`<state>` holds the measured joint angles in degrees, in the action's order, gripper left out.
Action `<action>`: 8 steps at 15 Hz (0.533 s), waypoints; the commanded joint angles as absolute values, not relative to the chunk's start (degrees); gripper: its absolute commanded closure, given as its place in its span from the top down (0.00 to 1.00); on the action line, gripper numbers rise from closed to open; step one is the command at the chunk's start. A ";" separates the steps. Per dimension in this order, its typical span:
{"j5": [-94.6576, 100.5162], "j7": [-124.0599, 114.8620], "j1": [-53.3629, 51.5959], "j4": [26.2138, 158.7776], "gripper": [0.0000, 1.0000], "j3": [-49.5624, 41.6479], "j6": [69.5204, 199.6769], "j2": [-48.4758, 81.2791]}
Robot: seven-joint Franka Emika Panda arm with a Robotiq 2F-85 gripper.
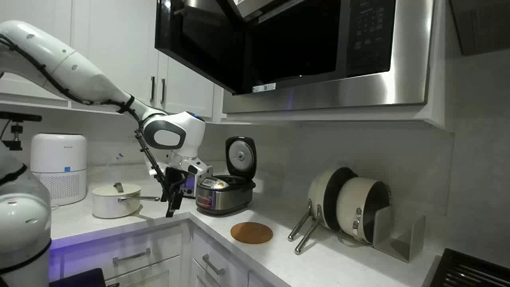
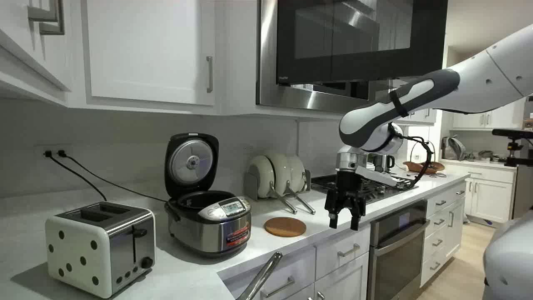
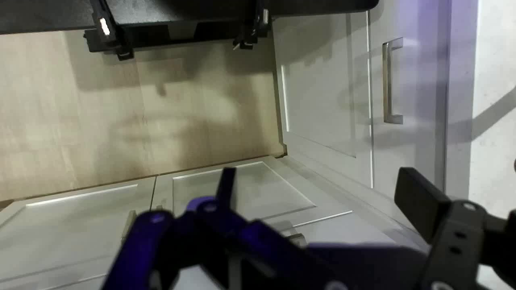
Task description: Close the microwave door
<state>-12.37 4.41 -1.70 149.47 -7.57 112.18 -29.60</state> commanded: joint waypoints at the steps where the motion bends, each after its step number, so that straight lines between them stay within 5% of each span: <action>1: -12.89 4.89 -0.52 149.38 1.00 -6.48 111.96 -29.50; 8: -6.59 0.49 -0.90 150.19 1.00 -0.18 111.35 -33.65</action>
